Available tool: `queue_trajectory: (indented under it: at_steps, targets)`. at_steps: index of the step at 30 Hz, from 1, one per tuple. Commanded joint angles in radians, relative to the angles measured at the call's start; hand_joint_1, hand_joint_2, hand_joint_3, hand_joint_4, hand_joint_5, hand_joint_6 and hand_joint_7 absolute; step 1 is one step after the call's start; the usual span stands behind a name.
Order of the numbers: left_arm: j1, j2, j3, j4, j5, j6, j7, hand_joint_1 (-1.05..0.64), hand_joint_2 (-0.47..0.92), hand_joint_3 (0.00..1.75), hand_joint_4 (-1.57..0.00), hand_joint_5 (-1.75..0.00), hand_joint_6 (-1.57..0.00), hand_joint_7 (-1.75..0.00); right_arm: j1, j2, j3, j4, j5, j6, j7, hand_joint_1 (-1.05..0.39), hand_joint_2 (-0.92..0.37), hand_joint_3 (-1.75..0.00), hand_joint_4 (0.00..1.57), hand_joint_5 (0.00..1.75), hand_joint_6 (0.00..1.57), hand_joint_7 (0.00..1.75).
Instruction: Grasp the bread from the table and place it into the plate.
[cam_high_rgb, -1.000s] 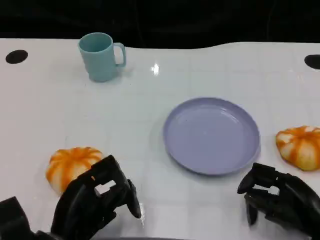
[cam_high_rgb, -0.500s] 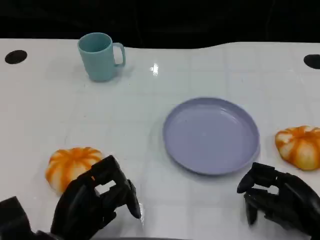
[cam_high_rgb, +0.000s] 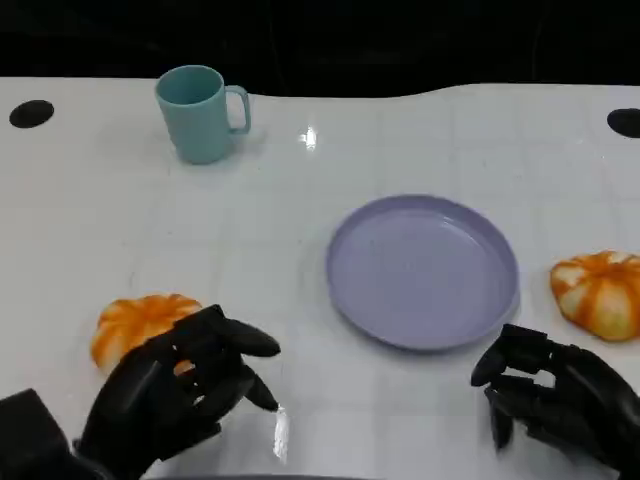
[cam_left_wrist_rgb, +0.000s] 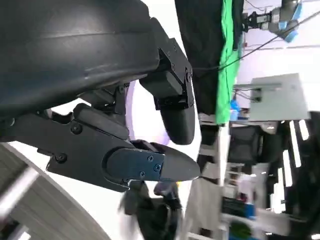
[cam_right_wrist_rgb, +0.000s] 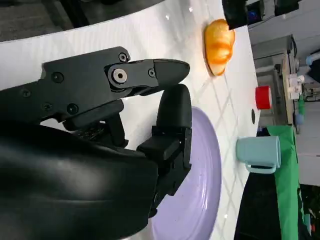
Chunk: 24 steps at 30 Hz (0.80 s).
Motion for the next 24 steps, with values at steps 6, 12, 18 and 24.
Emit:
queue_trajectory:
  at_steps: [6, 12, 18, 24]
  targets:
    - [0.003, 0.135, -0.021, -0.147, 0.274, -0.039, 0.143, -0.82, 0.92, 0.44, -0.37, -0.95, -0.44, -0.37, 0.028, -0.014, 0.01, -0.008, -0.023, 0.013, -0.015, -0.52, -0.92, -0.28, 0.67, 1.75, 0.66, 1.4]
    - [0.016, 0.217, -0.04, -0.277, 0.466, 0.003, 0.223, -0.73, 0.92, 0.38, -0.23, -0.8, -0.38, -0.23, 0.029, -0.012, 0.01, -0.006, -0.021, 0.009, -0.013, -0.52, -0.92, -0.29, 0.66, 1.75, 0.65, 1.4]
    - [0.01, 0.291, -0.057, -0.339, 0.635, 0.015, 0.272, -0.69, 0.92, 0.3, -0.21, -0.7, -0.41, -0.15, 0.024, -0.007, 0.002, 0.002, 0.004, 0.026, 0.011, -0.53, -0.92, -0.28, 0.66, 1.75, 0.66, 1.4]
    - [0.0, 0.377, -0.081, -0.391, 0.852, 0.033, 0.317, -0.69, 0.92, 0.23, -0.24, -0.5, -0.43, -0.04, 0.026, -0.011, 0.005, -0.001, 0.01, 0.024, 0.015, -0.53, -0.92, -0.27, 0.66, 1.75, 0.66, 1.4]
